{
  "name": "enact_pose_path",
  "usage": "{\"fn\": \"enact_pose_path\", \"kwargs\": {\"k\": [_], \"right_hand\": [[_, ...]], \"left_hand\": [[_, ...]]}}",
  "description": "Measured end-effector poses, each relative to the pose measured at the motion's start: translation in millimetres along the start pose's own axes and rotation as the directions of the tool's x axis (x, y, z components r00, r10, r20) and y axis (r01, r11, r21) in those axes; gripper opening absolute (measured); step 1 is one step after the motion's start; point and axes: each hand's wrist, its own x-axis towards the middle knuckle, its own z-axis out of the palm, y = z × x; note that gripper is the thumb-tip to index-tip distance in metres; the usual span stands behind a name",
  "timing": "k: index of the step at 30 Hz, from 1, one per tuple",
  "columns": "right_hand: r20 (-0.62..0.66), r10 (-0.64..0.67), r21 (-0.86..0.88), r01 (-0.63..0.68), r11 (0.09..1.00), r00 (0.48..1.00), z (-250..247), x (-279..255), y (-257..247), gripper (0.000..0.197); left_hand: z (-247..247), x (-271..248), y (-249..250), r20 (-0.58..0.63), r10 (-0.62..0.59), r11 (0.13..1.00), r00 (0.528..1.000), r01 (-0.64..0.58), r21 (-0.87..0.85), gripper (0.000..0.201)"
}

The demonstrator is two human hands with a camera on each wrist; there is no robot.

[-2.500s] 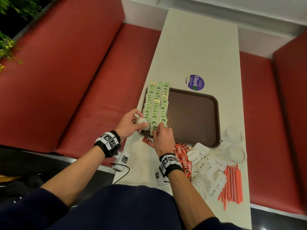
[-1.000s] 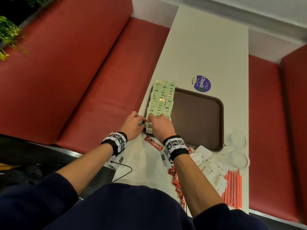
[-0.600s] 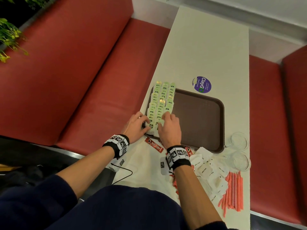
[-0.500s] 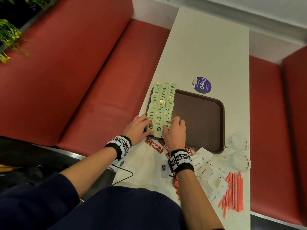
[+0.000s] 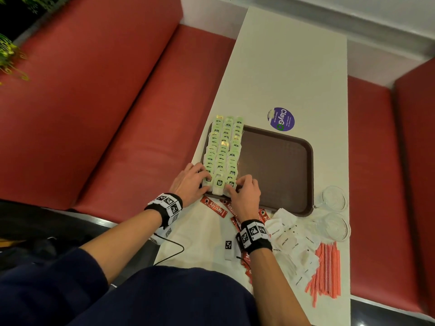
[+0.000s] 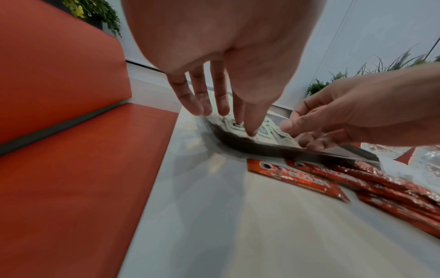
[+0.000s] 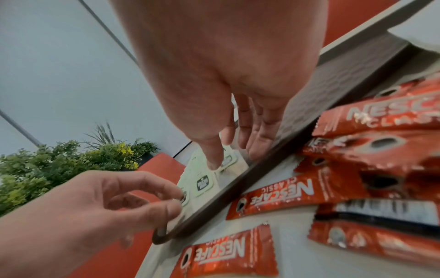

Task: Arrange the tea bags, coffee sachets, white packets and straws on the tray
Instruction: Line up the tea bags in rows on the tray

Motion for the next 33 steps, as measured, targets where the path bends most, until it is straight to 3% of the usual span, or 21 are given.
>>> {"fn": "enact_pose_path", "kwargs": {"k": [3, 7, 12, 16, 19, 21, 27, 33], "right_hand": [[-0.005, -0.024, 0.009, 0.024, 1.0, 1.0, 5, -1, 2, 0.019], [-0.004, -0.059, -0.002, 0.059, 0.998, 0.998, 9, 0, 3, 0.011], [0.002, -0.11, -0.018, 0.11, 0.994, 0.994, 10, 5, 6, 0.012], [-0.077, -0.038, 0.076, 0.044, 0.996, 0.996, 4, 19, 8, 0.018], [0.008, -0.025, 0.058, 0.025, 0.998, 1.0, 9, 25, 1, 0.022], [0.037, -0.037, 0.041, 0.036, 0.999, 0.999, 13, 26, -3, 0.023], [-0.048, 0.031, 0.061, -0.028, 0.998, 0.998, -2, 58, -14, 0.034], [0.11, -0.024, -0.066, 0.032, 0.997, 0.994, 1, 103, -36, 0.032]], "left_hand": [[2, -1, 9, -0.055, 0.046, 0.998, 0.997, -0.048, -0.042, 0.027], [9, 5, 16, -0.001, 0.159, 0.987, 0.987, -0.159, 0.016, 0.034], [10, 7, 13, 0.0, 0.138, 0.99, 0.99, -0.138, 0.023, 0.032], [7, 6, 10, -0.076, 0.05, 0.997, 0.996, -0.054, -0.056, 0.045], [8, 6, 6, -0.035, -0.003, 0.997, 0.999, 0.0, -0.079, 0.057], [9, 6, 6, -0.008, -0.003, 0.997, 1.0, 0.003, -0.071, 0.059], [8, 8, 8, -0.003, 0.015, 0.999, 1.0, -0.015, -0.047, 0.06], [9, 10, 7, 0.016, 0.016, 0.999, 1.0, -0.016, -0.034, 0.061]]}}
